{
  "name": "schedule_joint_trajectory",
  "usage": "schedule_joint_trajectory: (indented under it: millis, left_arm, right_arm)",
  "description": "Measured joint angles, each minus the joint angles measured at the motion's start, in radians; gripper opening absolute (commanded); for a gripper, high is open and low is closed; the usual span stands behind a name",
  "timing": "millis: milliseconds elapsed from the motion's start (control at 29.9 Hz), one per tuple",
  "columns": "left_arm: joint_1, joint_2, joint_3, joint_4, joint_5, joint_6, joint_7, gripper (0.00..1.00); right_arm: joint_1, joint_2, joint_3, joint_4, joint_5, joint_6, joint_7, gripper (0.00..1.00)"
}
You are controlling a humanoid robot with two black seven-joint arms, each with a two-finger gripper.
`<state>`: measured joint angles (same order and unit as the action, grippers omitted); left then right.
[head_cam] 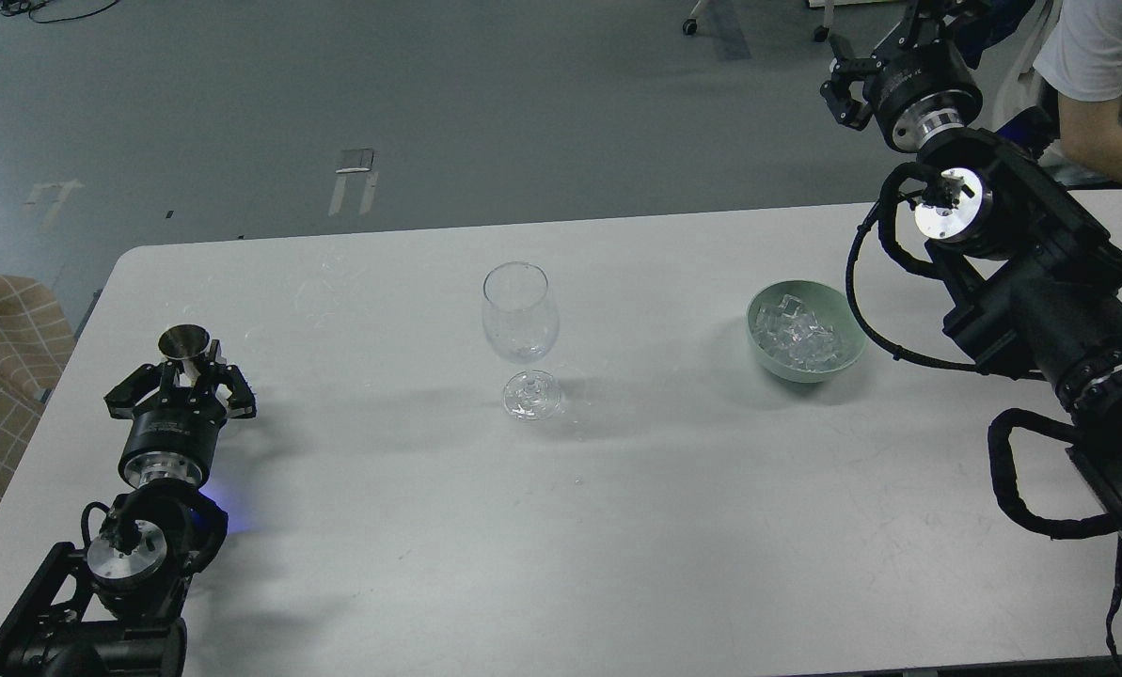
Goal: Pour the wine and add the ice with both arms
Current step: 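Lift the jigger with the left gripper toward the wine glass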
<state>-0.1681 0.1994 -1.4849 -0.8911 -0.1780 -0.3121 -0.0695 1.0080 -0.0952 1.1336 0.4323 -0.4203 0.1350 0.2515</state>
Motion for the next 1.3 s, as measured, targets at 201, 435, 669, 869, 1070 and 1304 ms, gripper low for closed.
schedule_joint_trajectory:
  millis: [201, 435, 669, 869, 1070, 1304]
  left_arm:
    - [0.008, 0.0, 0.0, -0.026, -0.007, -0.003, 0.0, 0.29]
    - [0.014, 0.015, -0.002, -0.114, -0.01, 0.01, 0.002, 0.25]
    - [0.016, 0.017, 0.0, -0.199, -0.01, 0.046, 0.003, 0.23]
    - [0.016, 0.017, -0.021, -0.254, -0.009, 0.074, 0.004, 0.2]
    - [0.023, 0.018, -0.019, -0.328, -0.009, 0.108, 0.035, 0.17]
    - [0.039, 0.051, -0.007, -0.431, -0.009, 0.134, 0.103, 0.17]
  right_arm:
    - [0.0, 0.0, 0.0, 0.0, 0.0, 0.0, 0.0, 1.0]
    - [-0.002, -0.003, 0.0, 0.0, 0.0, 0.0, 0.0, 1.0]
    - [-0.012, -0.009, 0.001, 0.005, 0.0, 0.0, 0.0, 1.0]
    - [-0.018, -0.02, 0.002, 0.007, 0.0, 0.0, 0.0, 1.0]
    - [-0.024, -0.033, 0.003, 0.01, 0.001, 0.001, 0.0, 1.0]
    - [-0.05, -0.06, 0.004, 0.033, 0.002, 0.001, 0.0, 1.0]
